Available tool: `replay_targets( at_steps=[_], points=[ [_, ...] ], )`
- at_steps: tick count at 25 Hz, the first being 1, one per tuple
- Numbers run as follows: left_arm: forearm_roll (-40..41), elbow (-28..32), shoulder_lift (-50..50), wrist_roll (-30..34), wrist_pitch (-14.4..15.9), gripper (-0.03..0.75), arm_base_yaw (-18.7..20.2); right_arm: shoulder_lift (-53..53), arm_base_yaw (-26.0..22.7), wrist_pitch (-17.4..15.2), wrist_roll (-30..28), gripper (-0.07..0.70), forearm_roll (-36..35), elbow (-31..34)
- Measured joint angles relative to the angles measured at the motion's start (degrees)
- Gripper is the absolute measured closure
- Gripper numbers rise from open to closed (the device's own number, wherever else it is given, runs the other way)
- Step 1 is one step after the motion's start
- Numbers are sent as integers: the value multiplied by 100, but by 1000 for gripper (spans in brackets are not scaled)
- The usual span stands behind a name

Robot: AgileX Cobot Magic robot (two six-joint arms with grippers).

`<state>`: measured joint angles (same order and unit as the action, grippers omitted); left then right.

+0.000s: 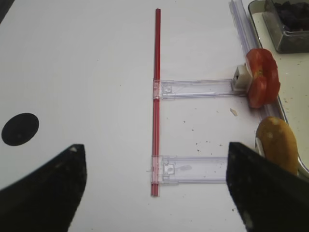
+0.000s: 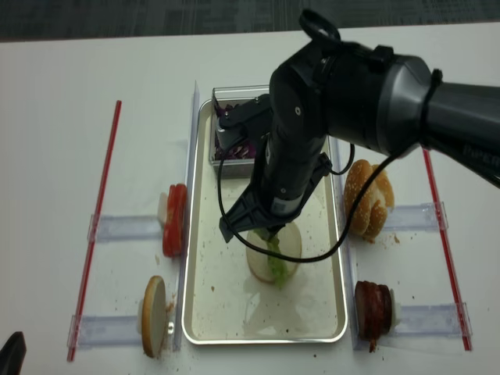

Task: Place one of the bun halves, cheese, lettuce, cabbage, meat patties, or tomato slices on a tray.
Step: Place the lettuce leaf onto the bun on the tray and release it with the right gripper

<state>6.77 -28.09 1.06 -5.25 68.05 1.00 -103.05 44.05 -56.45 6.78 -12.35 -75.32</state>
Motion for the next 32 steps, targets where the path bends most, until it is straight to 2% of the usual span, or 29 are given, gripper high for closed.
replay_targets(
  at_steps=[6, 32],
  points=[
    [0, 0, 0, 0, 0, 170, 0, 0, -392, -154, 0, 584, -12, -193],
    [0, 0, 0, 0, 0, 170, -12, -342, -393, -20, -226, 584, -303, -206]
  ],
)
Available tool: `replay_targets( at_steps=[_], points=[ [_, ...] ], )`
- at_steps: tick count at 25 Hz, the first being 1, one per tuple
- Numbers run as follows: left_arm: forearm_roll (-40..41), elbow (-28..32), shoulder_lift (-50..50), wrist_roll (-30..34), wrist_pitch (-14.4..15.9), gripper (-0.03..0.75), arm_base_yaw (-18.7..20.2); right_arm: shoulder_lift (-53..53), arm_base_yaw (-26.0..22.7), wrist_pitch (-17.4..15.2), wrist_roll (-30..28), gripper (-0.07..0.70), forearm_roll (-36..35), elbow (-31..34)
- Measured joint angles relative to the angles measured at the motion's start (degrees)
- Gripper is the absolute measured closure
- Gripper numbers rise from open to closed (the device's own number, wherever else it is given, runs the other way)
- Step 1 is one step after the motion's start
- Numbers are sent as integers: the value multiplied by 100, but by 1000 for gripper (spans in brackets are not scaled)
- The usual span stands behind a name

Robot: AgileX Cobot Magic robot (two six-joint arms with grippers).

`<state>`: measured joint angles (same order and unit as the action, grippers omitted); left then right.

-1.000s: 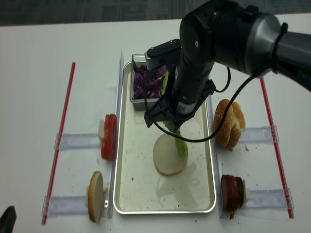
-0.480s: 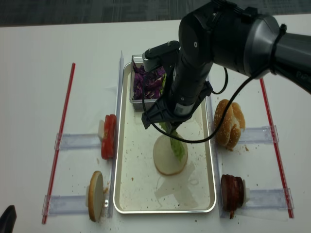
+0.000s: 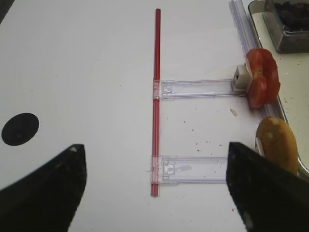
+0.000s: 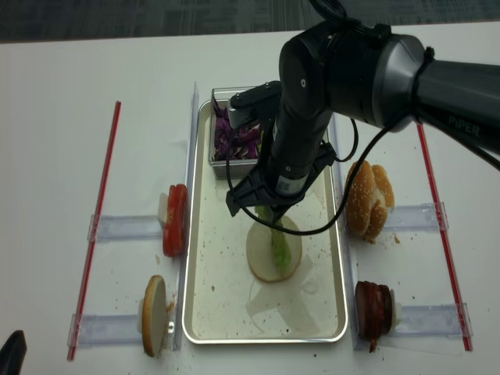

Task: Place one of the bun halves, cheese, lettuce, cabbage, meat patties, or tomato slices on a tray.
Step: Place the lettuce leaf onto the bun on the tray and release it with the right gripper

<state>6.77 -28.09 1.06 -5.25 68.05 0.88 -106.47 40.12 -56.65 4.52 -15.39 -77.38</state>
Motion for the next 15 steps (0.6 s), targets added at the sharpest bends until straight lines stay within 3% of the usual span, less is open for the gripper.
replay_targets(
  at_steps=[5, 7, 9, 13, 15],
  points=[
    [0, 0, 0, 0, 0, 170, 0, 0, 0, 14, -97, 581, 0, 0],
    [0, 0, 0, 0, 0, 170, 0, 0, 0, 14, -185, 538, 0, 0],
    [0, 0, 0, 0, 0, 170, 0, 0, 0, 34, -223, 433, 0, 0],
    [0, 0, 0, 0, 0, 170, 0, 0, 0, 69, -235, 69, 0, 0],
    [0, 0, 0, 0, 0, 170, 0, 0, 0, 72, -235, -15, 0, 0]
  ],
)
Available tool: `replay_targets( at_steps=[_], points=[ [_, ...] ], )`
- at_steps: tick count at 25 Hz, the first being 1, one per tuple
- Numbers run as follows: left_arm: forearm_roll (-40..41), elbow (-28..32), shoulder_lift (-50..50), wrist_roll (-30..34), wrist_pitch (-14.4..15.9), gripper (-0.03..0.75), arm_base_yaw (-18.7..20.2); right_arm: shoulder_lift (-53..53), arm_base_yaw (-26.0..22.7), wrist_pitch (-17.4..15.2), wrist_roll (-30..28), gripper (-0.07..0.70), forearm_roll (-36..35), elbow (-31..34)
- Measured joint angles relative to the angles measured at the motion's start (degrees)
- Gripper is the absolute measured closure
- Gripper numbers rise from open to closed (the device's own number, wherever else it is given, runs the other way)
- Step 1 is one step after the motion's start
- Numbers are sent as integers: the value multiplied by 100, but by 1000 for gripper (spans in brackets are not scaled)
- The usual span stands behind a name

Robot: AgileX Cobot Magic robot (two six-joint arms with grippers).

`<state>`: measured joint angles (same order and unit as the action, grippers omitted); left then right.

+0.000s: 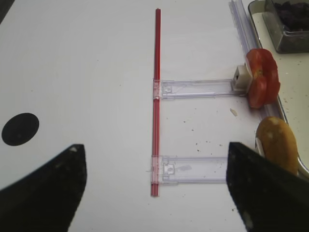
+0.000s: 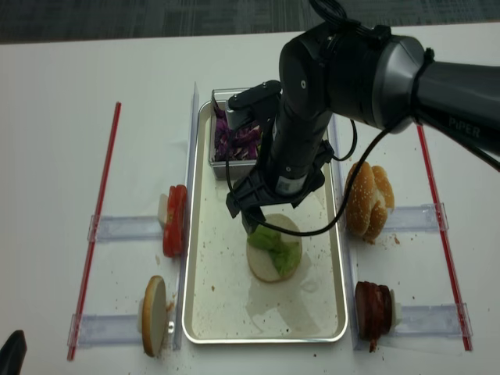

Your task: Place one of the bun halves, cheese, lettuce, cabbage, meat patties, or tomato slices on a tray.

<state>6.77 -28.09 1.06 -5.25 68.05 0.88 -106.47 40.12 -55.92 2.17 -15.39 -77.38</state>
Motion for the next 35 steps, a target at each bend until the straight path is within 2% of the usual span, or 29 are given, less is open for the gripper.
replay_targets(
  at_steps=[3, 20, 24, 29, 31, 35],
  points=[
    [0, 0, 0, 0, 0, 170, 0, 0, 0, 0, 0, -48, 0, 0],
    [0, 0, 0, 0, 0, 170, 0, 0, 0, 12, 0, -46, 19, 0],
    [0, 0, 0, 0, 0, 170, 0, 0, 0, 133, 0, -46, 37, 0],
    [0, 0, 0, 0, 0, 170, 0, 0, -23, 159, 49, -46, 46, -244],
    [0, 0, 0, 0, 0, 170, 0, -22, -112, 104, 71, -46, 19, -425],
    [0, 0, 0, 0, 0, 170, 0, -221, -421, -209, 92, -46, 4, -930]
  ],
)
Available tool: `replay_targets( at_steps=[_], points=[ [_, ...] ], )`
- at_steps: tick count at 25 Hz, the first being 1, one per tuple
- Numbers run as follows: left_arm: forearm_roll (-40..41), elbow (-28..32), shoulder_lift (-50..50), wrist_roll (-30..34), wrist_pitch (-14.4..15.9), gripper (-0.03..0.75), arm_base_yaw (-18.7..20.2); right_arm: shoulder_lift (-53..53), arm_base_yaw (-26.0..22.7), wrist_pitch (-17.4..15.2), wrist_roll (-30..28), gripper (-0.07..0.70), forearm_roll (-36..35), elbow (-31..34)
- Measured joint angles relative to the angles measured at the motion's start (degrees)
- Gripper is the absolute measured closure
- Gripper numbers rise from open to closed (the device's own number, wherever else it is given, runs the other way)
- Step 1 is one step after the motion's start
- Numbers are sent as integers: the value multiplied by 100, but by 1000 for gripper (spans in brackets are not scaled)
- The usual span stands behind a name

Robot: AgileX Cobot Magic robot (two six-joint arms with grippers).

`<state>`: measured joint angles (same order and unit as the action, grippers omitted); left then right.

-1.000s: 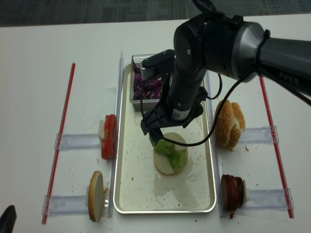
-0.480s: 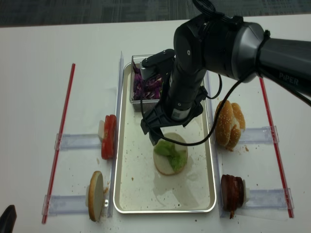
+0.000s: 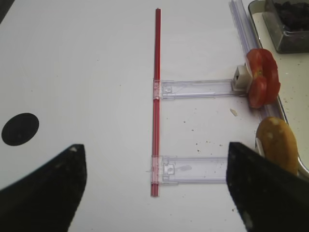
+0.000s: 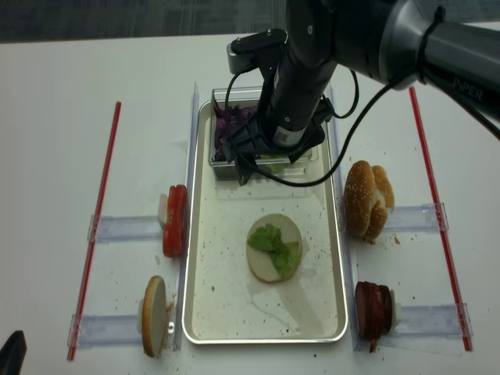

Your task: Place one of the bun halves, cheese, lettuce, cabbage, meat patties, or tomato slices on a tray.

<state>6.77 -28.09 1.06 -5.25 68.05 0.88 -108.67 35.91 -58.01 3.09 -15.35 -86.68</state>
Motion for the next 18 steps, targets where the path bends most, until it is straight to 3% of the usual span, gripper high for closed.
replay_targets(
  at_steps=[11, 18],
  points=[
    [0, 0, 0, 0, 0, 170, 0, -326, -249, -311, 12, -46, 208, -666],
    [0, 0, 0, 0, 0, 170, 0, -339, -1136, -594, 23, -46, 255, -666]
  ],
)
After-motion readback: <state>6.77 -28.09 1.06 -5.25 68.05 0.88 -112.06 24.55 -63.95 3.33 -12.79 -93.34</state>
